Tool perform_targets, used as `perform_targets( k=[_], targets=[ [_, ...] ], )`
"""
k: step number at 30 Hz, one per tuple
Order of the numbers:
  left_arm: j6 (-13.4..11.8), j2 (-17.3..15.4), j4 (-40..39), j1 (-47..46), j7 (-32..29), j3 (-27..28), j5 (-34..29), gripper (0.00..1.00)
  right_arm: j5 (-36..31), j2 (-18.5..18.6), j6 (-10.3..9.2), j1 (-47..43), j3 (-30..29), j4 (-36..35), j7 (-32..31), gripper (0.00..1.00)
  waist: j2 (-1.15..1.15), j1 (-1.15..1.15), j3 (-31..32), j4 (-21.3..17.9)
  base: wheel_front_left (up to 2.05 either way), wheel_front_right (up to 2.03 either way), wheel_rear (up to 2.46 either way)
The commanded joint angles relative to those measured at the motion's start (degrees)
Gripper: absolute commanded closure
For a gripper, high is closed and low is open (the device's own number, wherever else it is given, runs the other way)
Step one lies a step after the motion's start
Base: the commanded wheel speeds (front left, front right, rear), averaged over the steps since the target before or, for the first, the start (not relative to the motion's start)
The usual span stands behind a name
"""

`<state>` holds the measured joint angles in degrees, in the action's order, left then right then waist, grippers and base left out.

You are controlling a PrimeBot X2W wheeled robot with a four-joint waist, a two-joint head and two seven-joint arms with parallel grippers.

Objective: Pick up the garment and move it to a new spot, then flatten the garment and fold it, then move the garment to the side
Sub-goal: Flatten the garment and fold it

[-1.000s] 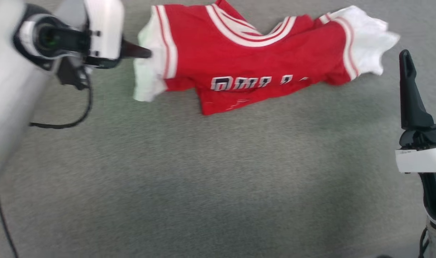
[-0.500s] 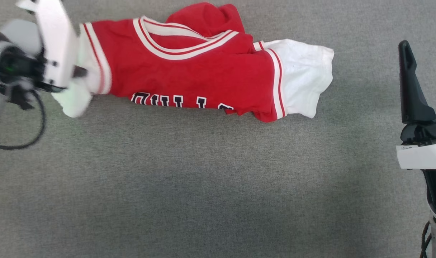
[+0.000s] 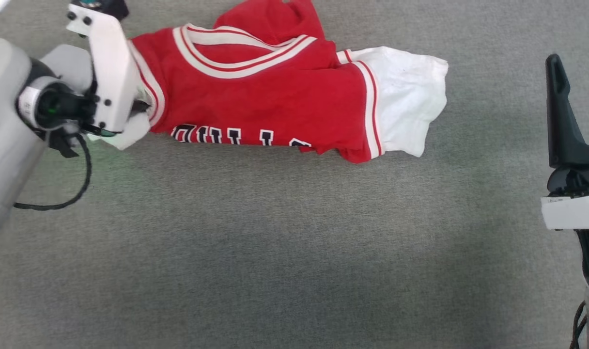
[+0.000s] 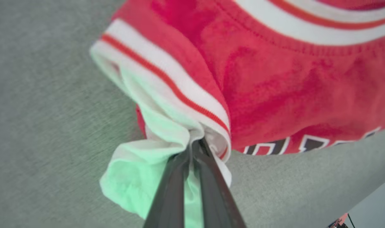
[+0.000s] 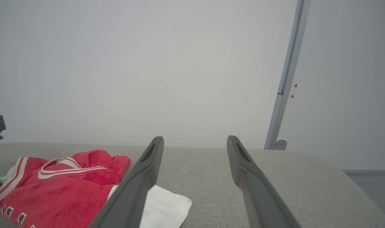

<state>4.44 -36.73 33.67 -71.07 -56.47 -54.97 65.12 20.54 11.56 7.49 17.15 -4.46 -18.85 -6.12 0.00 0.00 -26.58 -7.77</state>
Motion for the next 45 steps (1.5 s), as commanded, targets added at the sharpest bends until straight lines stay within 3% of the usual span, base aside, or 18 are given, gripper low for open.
perform_targets(
  k=[1, 14, 19, 28, 45],
  targets=[
    [0.5, -1.2, 0.4, -0.5, 0.5, 1.0, 1.2, 0.00, -0.4, -0.1, 0.01, -0.5, -0.3, -0.5, -0.5, 0.00, 0.00, 0.00, 0.9, 1.2, 0.00, 0.00, 0.00],
    [1.0, -6.3, -1.5, -3.5, 0.4, 3.8, 1.9, 0.00, -0.3, 0.5, 0.01, -0.7, 0.4, -1.1, -2.1, 0.00, 0.00, 0.00, 2.2, 2.8, 0.00, 0.00, 0.00],
    [1.5, -6.3, -1.1, -1.6, 4.1, 4.6, 2.4, 0.00, -0.1, 0.6, 0.01, -1.3, 0.3, -0.9, -2.5, 0.00, 0.00, 0.00, 2.0, 2.4, 0.00, 0.00, 0.00],
    [2.4, -6.8, 0.4, -1.0, 5.5, 4.9, 3.6, 0.00, 0.0, 0.9, 0.01, -0.5, 0.6, -0.9, -3.3, 0.00, 0.00, 0.00, 1.0, 1.8, 0.00, 0.00, 0.00],
    [2.9, -7.3, 5.4, -0.3, 2.8, 5.6, 7.6, 0.00, -0.5, 0.2, 0.01, -0.9, 0.4, -2.6, -4.4, 0.00, 0.00, 0.00, -1.5, -1.1, 0.00, 0.00, 0.00]
  ],
)
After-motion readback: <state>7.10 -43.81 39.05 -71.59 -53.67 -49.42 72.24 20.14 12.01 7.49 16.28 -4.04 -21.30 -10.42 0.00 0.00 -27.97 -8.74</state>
